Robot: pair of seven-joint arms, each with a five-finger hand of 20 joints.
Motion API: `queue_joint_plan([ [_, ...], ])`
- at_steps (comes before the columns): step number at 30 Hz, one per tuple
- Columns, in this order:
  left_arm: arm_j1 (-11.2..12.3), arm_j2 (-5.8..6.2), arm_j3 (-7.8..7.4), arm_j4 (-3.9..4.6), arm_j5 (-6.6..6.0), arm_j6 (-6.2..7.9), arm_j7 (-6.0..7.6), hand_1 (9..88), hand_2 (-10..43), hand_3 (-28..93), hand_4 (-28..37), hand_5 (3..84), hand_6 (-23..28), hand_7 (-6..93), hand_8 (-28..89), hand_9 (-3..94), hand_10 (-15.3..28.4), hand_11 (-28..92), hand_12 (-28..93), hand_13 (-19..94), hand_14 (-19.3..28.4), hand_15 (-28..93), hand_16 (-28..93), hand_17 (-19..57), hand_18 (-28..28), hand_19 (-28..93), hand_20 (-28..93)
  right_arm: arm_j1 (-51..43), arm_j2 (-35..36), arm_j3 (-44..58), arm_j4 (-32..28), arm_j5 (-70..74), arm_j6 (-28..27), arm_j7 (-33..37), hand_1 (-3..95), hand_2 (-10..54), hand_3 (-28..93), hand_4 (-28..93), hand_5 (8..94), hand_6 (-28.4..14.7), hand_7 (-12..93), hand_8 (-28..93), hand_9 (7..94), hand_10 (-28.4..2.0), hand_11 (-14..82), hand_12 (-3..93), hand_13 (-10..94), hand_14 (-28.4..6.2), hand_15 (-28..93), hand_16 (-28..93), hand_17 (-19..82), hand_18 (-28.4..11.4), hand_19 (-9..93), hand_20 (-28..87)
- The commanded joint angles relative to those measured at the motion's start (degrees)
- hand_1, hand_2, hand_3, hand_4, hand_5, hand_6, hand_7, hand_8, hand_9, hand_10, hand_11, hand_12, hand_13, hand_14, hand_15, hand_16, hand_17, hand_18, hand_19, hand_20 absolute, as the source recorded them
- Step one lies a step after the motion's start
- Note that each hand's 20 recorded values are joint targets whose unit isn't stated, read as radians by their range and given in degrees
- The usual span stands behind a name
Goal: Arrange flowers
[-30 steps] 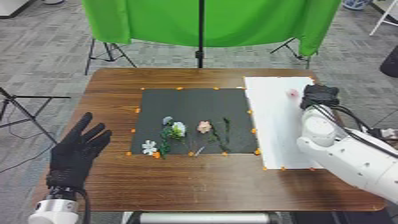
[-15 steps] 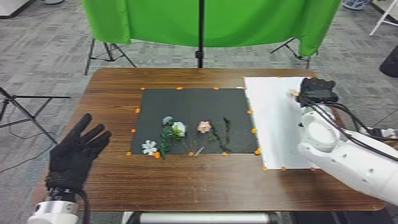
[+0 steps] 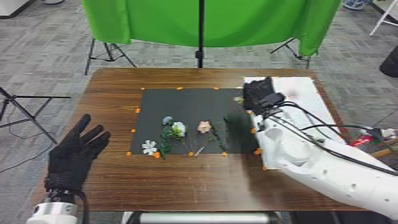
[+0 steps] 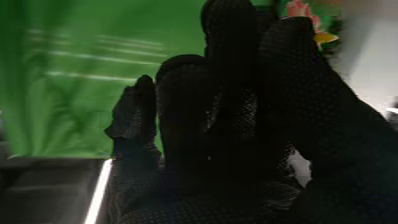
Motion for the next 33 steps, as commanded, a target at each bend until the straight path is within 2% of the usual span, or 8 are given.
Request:
queue_joint_plan([
  [1, 0.52, -0.02, -0.03, -0.03, -0.14, 0.46, -0.82, 25.0, 6.1, 81, -24.2, 33.7, 7.3, 7.5, -9, 32.7, 19.3, 19, 8, 25, 26.8, 42, -9, -9.6, 28.4, 57, -6, -0.79, -4.08, -0.84, -0.39, -2.87, -2.56, -3.10, 50.3, -9.5, 69, -28, 88.4, 5.5, 13, 0, 89.9, -6.4, 18.7, 28.3, 74, -4.6, 69, 20, 27, -20.5, 86, 42],
  [7, 0.39, 0.88, 0.05, 0.03, -0.63, 0.62, -0.64, 25.0, 6.0, 81, -24.3, 33.7, 7.4, 7.5, -9, 32.9, 19.3, 19, 8, 25, 26.8, 42, -9, -9.5, 28.4, 57, -5, -1.18, -3.70, -1.55, -1.28, -2.94, -4.95, -3.72, 49.7, -9.5, 69, -28, 86.0, 6.0, 14, -1, 87.3, -6.6, 19.3, 27.9, 72, -5.2, 69, 20, 26, -20.6, 85, 43],
  [13, 0.10, -0.22, -0.33, 0.01, 0.10, 0.05, -2.05, 25.2, 6.2, 81, -24.5, 33.9, 7.4, 7.4, -9, 33.0, 19.4, 19, 8, 25, 26.8, 42, -9, -9.4, 28.4, 57, -5, -2.40, -3.30, -0.88, -2.21, -3.65, -7.89, -4.56, 46.8, -9.5, 69, -28, 79.0, 5.6, 14, -3, 81.9, -7.6, 21.6, 24.6, 68, -6.2, 71, 19, 24, -20.8, 84, 43],
  [16, 0.14, 0.53, -0.13, 0.02, -0.22, 0.32, -1.58, 25.2, 6.1, 81, -24.5, 33.9, 7.5, 7.4, -9, 33.1, 19.4, 19, 8, 25, 26.9, 42, -9, -9.4, 28.4, 57, -5, -3.20, -3.12, 0.04, -2.74, -3.13, -9.36, -4.95, 44.0, -9.5, 72, -28, 75.1, 6.0, 15, -5, 79.0, -8.3, 23.9, 22.0, 67, -6.8, 71, 18, 23, -20.9, 83, 44],
  [19, 0.16, -0.13, -0.46, -0.01, 0.25, -0.17, -2.25, 25.1, 6.2, 81, -24.5, 33.9, 7.5, 7.4, -9, 33.1, 19.4, 19, 8, 25, 26.9, 42, -9, -9.3, 28.4, 57, -5, -3.88, -3.01, 0.89, -3.05, -3.23, -10.71, -4.82, 41.4, -9.5, 76, -28, 72.5, 5.9, 15, -7, 77.1, -9.0, 26.3, 18.9, 66, -7.1, 72, 18, 22, -21.3, 83, 45],
  [23, 0.64, 0.23, -0.13, -0.09, -0.13, 0.24, -1.55, 25.2, 6.3, 81, -24.5, 34.0, 7.5, 7.4, -9, 33.1, 19.4, 19, 8, 25, 26.9, 42, -9, -9.4, 28.4, 57, -5, -4.06, -2.24, 1.92, -4.27, -2.11, -10.49, -3.74, 38.6, -9.5, 80, -28, 68.9, 5.6, 15, -13, 75.4, -9.6, 28.0, 16.7, 64, -7.6, 73, 17, 22, -21.5, 83, 47],
  [27, 0.83, -0.23, -0.48, -0.08, 0.19, -0.08, -1.92, 25.2, 6.3, 81, -24.3, 34.0, 7.5, 7.5, -9, 33.1, 19.4, 19, 8, 25, 26.9, 42, -9, -9.4, 28.4, 57, -5, -3.62, -0.95, 4.36, -5.58, -0.62, -10.19, -2.45, 37.0, -9.5, 81, -28, 63.9, 3.2, 15, -13, 73.1, -10.3, 29.0, 16.7, 63, -8.2, 74, 17, 22, -22.0, 83, 47],
  [33, 0.50, -0.36, -0.52, -0.03, 0.44, -0.19, -2.06, 25.1, 6.3, 81, -24.2, 33.9, 7.4, 7.6, -9, 32.8, 19.4, 19, 8, 25, 26.9, 42, -9, -9.4, 28.4, 57, -5, 1.56, 2.25, 4.44, -3.24, 3.98, -9.57, 0.67, 36.9, -9.5, 82, -28, 61.9, 2.1, 15, -13, 70.4, -10.7, 29.7, 16.3, 61, -9.0, 74, 16, 21, -22.2, 83, 47],
])
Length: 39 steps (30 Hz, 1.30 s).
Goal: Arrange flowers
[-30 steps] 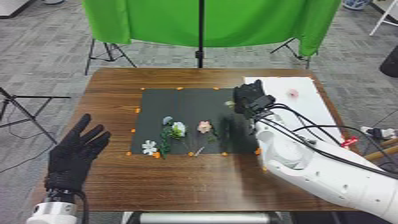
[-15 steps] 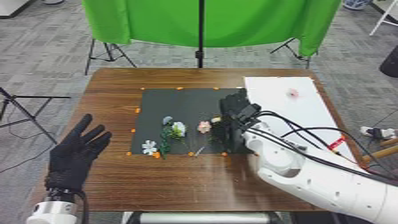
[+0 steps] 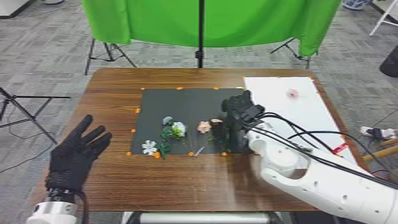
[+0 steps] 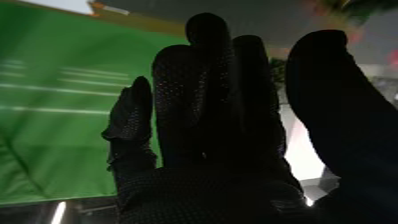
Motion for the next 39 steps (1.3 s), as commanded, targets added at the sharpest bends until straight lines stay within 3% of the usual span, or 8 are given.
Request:
queue_joint_plan([
  [1, 0.39, -0.28, 0.02, 0.02, 0.22, 0.14, -0.48, 25.1, 6.2, 81, -24.2, 33.8, 7.4, 7.6, -9, 32.8, 19.4, 19, 8, 25, 26.9, 42, -9, -9.4, 28.4, 57, -5, 8.00, 4.72, -0.12, 2.99, 5.62, 1.43, 4.88, 36.8, -9.5, 82, -28, 61.7, 1.9, 15, -13, 69.7, -11.0, 29.5, 16.2, 60, -9.4, 74, 16, 21, -22.3, 83, 47],
  [13, 0.37, 1.27, 1.19, 0.02, -0.60, 0.86, 1.55, 25.2, 6.3, 81, -24.0, 33.7, 7.4, 7.7, -9, 32.5, 19.4, 19, 8, 24, 27.2, 42, -9, -9.6, 28.4, 57, -5, 14.57, 4.55, -1.89, 16.79, 16.54, -0.65, 11.54, 30.5, -9.5, 79, -28, 51.2, 1.1, 15, -14, 55.5, -14.6, 21.2, 13.6, 55, -11.1, 71, 12, 20, -21.5, 78, 43],
  [16, 0.24, 0.74, 1.04, 0.10, -0.36, 0.66, 0.93, 25.2, 6.2, 81, -24.0, 33.7, 7.4, 7.6, -9, 32.5, 19.4, 19, 8, 24, 27.2, 42, -9, -9.6, 28.4, 57, -5, 13.78, 3.80, -0.88, 18.81, 17.73, -2.93, 12.26, 30.5, -9.5, 79, -28, 50.4, 1.5, 15, -14, 54.4, -14.7, 20.7, 13.6, 55, -10.9, 71, 11, 21, -21.0, 79, 42],
  [20, 0.38, 1.20, 1.27, 0.02, -0.91, 1.00, 1.49, 25.2, 6.3, 81, -23.9, 33.7, 7.5, 7.6, -9, 32.5, 19.4, 19, 8, 24, 27.2, 42, -9, -9.6, 28.4, 57, -5, 12.78, 0.40, 0.82, 22.24, 19.21, -6.64, 13.79, 30.5, -9.5, 79, -28, 49.4, 1.8, 16, -14, 52.5, -14.8, 19.6, 13.5, 55, -10.5, 71, 11, 21, -20.4, 80, 40],
  [30, -0.78, -0.20, 0.84, 0.30, 0.40, -0.18, -0.28, 25.2, 6.3, 81, -23.9, 33.7, 7.6, 7.5, -9, 32.5, 19.6, 19, 8, 24, 27.3, 42, -9, -9.7, 28.4, 57, -5, 10.50, -1.65, 3.63, 24.75, 18.73, -12.74, 13.83, 31.9, -9.5, 80, -28, 48.6, 3.3, 16, -14, 51.9, -14.7, 18.4, 13.5, 54, -10.4, 71, 9, 20, -20.3, 80, 38],
  [34, -0.78, -0.87, 0.79, 0.54, 0.22, 0.18, -0.79, 25.2, 6.3, 81, -23.9, 33.7, 7.5, 7.5, -9, 32.5, 19.6, 19, 8, 24, 27.5, 42, -9, -9.7, 28.4, 57, -5, 10.27, -0.61, 1.62, 25.30, 12.99, -12.77, 11.16, 37.0, -9.5, 78, -28, 58.2, 6.1, 18, -15, 61.4, -10.4, 19.1, 13.4, 60, -7.7, 67, 10, 21, -19.6, 80, 37],
  [36, -0.71, -1.15, 0.54, 0.48, 0.72, -0.49, -1.02, 25.2, 6.2, 81, -23.9, 33.8, 7.5, 7.4, -9, 32.5, 19.6, 19, 8, 24, 27.5, 42, -9, -9.7, 28.4, 57, -5, 10.04, -0.10, 0.53, 25.26, 12.80, -10.37, 11.02, 43.7, -9.5, 71, -28, 68.8, 6.8, 17, -10, 70.7, -7.4, 19.2, 15.4, 64, -5.7, 65, 13, 23, -18.8, 82, 37],
  [39, -0.58, -1.03, 0.71, 0.34, 0.47, -0.20, -0.52, 25.2, 6.2, 81, -23.9, 33.8, 7.6, 7.4, -9, 32.5, 19.6, 19, 8, 24, 27.6, 42, -9, -9.7, 28.4, 57, -5, 9.84, 0.77, -0.74, 24.94, 11.68, -7.39, 11.26, 56.0, -9.5, 61, -28, 83.9, 7.0, 16, -2, 89.8, -4.3, 9.9, 29.9, 74, -2.2, 62, 21, 28, -17.5, 85, 37],
])
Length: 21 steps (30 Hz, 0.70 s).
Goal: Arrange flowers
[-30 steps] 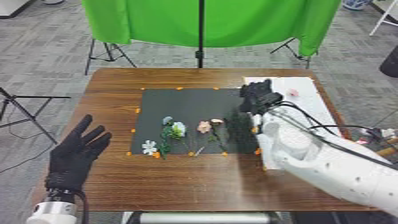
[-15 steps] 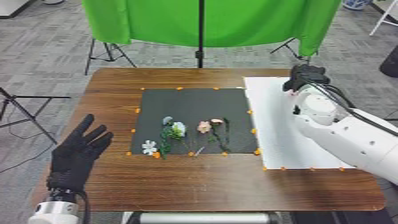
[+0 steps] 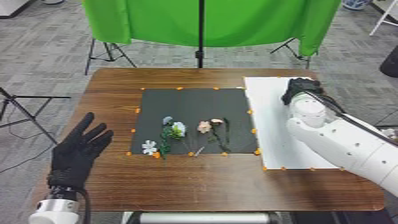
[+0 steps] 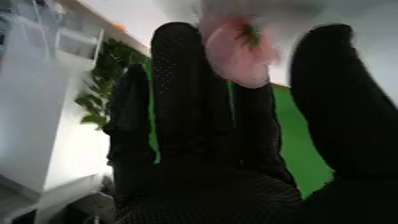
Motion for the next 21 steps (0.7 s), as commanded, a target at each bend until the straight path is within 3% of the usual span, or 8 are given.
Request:
queue_joint_plan([
  [1, 0.71, -1.10, -0.23, 0.14, 0.52, -0.46, -0.54, 25.2, 6.2, 81, -23.9, 33.8, 7.6, 7.4, -9, 32.5, 19.6, 19, 8, 24, 27.5, 42, -9, -9.7, 28.4, 57, -5, -0.72, 2.27, -3.92, 0.25, -4.06, 5.91, -1.48, 59.4, -9.5, 58, -28, 86.8, 6.1, 15, -1, 92.9, -3.1, 11.3, 32.1, 77, -1.5, 62, 21, 30, -17.1, 86, 37],
  [4, 1.45, -0.50, -0.74, -0.26, 0.35, 0.03, 0.09, 25.1, 6.2, 81, -23.8, 33.9, 7.7, 7.4, -9, 32.5, 19.6, 19, 8, 24, 27.5, 43, -9, -9.7, 28.4, 57, -5, 2.73, 2.84, -7.70, -0.91, -2.93, 8.22, -0.44, 62.1, -9.5, 58, -28, 87.9, 4.6, 16, 0, 93.6, -2.9, 14.2, 32.8, 79, -0.7, 63, 23, 32, -16.8, 87, 37],
  [6, 2.77, -0.72, -1.58, -0.78, 0.32, 0.41, 0.33, 25.2, 6.1, 81, -23.8, 33.9, 7.7, 7.3, -9, 32.5, 19.5, 19, 8, 24, 27.5, 43, -9, -9.7, 28.4, 57, -5, 5.08, 0.95, -8.68, -0.80, -2.83, 10.31, -0.15, 62.6, -9.5, 58, -28, 88.1, 4.0, 15, 0, 93.7, -2.8, 15.1, 32.7, 79, -0.8, 62, 24, 32, -16.8, 87, 37],
  [9, 2.35, -0.68, -1.24, -0.69, 0.16, 0.45, 0.51, 25.2, 6.1, 81, -23.9, 33.9, 7.7, 7.2, -9, 32.4, 19.6, 19, 8, 24, 27.6, 42, -9, -9.8, 28.4, 57, -5, 6.97, 0.41, -8.71, -3.30, -2.19, 12.98, -1.19, 62.9, -9.5, 59, -28, 88.6, 3.3, 15, 1, 93.7, -3.0, 15.9, 32.7, 80, -1.1, 62, 24, 33, -17.1, 87, 37],
  [15, 2.09, -0.09, -0.50, -0.68, 0.20, 0.17, 1.35, 25.2, 6.0, 81, -23.9, 33.9, 7.7, 7.2, -9, 32.4, 19.6, 19, 8, 24, 27.7, 42, -9, -9.8, 28.4, 57, -5, 5.13, 3.25, -7.17, -14.90, -4.39, 18.18, -2.94, 62.5, -9.5, 60, -28, 89.1, 2.7, 15, 1, 93.7, -3.5, 16.8, 32.5, 80, -1.6, 63, 25, 33, -17.6, 88, 38],
  [21, 3.06, 0.50, -0.58, -0.75, -0.51, 0.75, 1.92, 25.3, 6.0, 81, -24.0, 33.9, 7.7, 7.2, -9, 32.5, 19.8, 19, 8, 24, 27.9, 43, -9, -9.8, 28.4, 57, -5, -7.36, 5.49, 1.21, -28.07, -7.63, 15.92, -5.31, 61.0, -9.5, 63, -28, 89.3, 2.1, 14, 1, 93.7, -3.9, 17.3, 32.2, 80, -1.9, 63, 25, 33, -18.2, 88, 38],
])
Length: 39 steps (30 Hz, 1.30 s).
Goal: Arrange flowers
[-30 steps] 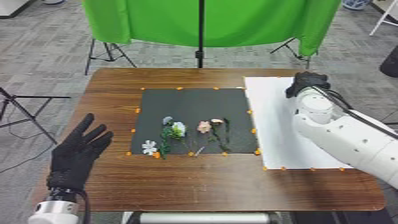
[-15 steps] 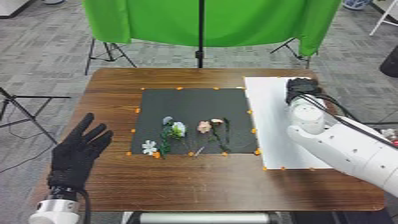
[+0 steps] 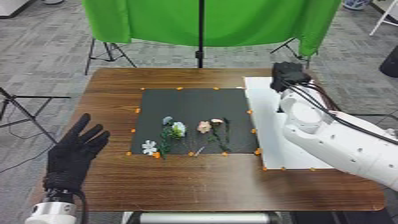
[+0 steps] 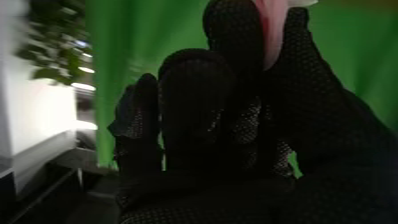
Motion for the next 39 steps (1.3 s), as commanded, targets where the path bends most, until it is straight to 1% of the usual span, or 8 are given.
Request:
queue_joint_plan([
  [1, 1.57, 0.76, 0.15, -0.08, -0.71, 0.74, 0.53, 25.3, 6.0, 81, -24.0, 33.9, 7.7, 7.2, -9, 32.5, 19.8, 19, 8, 24, 28.0, 43, -9, -9.8, 28.4, 57, -6, -13.40, 1.99, 8.52, -16.74, -5.66, -1.60, -3.68, 60.6, -9.5, 64, -28, 89.4, 2.1, 14, 1, 93.7, -4.0, 17.2, 32.1, 80, -2.0, 63, 25, 33, -18.3, 88, 38],
  [7, 0.88, -0.37, -0.11, 0.28, -0.12, -0.30, -1.12, 25.5, 6.0, 80, -23.8, 34.0, 7.8, 7.2, -9, 32.5, 19.9, 19, 8, 24, 28.2, 43, -9, -9.8, 28.4, 58, -6, -16.95, -1.30, 5.33, -17.43, -9.45, -1.31, -3.11, 57.8, -9.5, 68, -28, 88.5, 1.7, 14, 2, 93.7, -5.0, 16.2, 32.3, 78, -2.7, 64, 26, 32, -18.6, 88, 37],
  [13, 0.08, 0.11, -0.09, 0.46, -0.02, -0.57, -1.79, 25.5, 6.0, 80, -23.7, 33.9, 7.8, 7.2, -9, 32.5, 20.1, 19, 9, 24, 28.3, 43, -9, -9.9, 28.4, 58, -6, -18.52, -2.65, 4.65, -16.72, -10.77, -2.65, -2.00, 57.0, -9.5, 69, -28, 87.7, 1.5, 14, 2, 93.6, -5.9, 14.1, 33.5, 76, -3.0, 64, 26, 31, -18.8, 88, 37],
  [21, 0.05, -1.16, -0.68, 0.59, 0.88, -1.58, -3.86, 25.5, 6.0, 80, -23.5, 34.0, 7.8, 7.2, -8, 32.7, 20.2, 19, 9, 24, 28.4, 43, -9, -10.0, 28.4, 58, -7, -20.92, -1.58, 6.24, -18.38, -10.75, -5.92, -0.94, 53.5, -9.5, 69, -28, 83.6, 1.8, 14, 0, 91.7, -6.4, 12.2, 34.4, 74, -4.3, 65, 24, 29, -19.2, 88, 38],
  [27, 0.13, -0.41, -0.17, 0.63, 0.30, -1.12, -2.90, 25.6, 6.0, 80, -23.2, 34.1, 7.9, 7.0, -8, 33.1, 20.4, 19, 9, 25, 28.4, 44, -9, -10.0, 28.4, 58, -7, -22.81, -0.83, 7.75, -19.93, -10.49, -6.42, -2.39, 48.5, -9.5, 69, -28, 78.0, 1.0, 14, -1, 84.3, -8.5, 19.7, 27.9, 71, -6.4, 70, 19, 27, -20.3, 88, 40],
  [30, 0.09, -0.58, -0.12, 0.66, 0.49, -1.21, -2.61, 25.6, 6.1, 80, -23.2, 34.1, 7.9, 7.0, -8, 33.1, 20.4, 19, 9, 24, 28.4, 44, -9, -10.0, 28.4, 58, -7, -23.53, -0.79, 8.87, -20.68, -9.54, -6.59, -3.01, 42.5, -9.5, 74, -28, 73.4, 1.5, 14, -10, 79.7, -9.9, 27.7, 20.6, 69, -7.3, 71, 18, 26, -21.0, 87, 41],
  [33, 0.19, -0.18, 0.15, 0.73, 0.10, -0.86, -1.88, 25.6, 6.1, 80, -23.1, 34.0, 7.8, 7.0, -8, 33.1, 20.4, 19, 9, 24, 28.4, 44, -9, -10.0, 28.4, 58, -7, -23.37, -0.63, 9.15, -21.01, -9.96, -6.58, -3.53, 39.4, -9.5, 75, -28, 70.2, 1.3, 14, -12, 77.7, -10.4, 29.7, 18.5, 67, -8.0, 72, 18, 25, -21.5, 87, 42],
  [39, -0.04, -0.39, 0.19, 0.80, 0.13, -0.88, -1.86, 25.5, 5.9, 80, -23.1, 34.0, 7.9, 7.0, -8, 33.0, 20.3, 19, 9, 24, 28.4, 44, -9, -9.9, 28.4, 58, -7, -23.10, 0.84, 9.42, -21.59, -10.37, -6.22, -2.48, 36.4, -9.5, 75, -28, 67.7, 0.4, 14, -12, 74.6, -11.2, 30.2, 17.2, 66, -9.0, 74, 17, 24, -22.5, 87, 43],
])
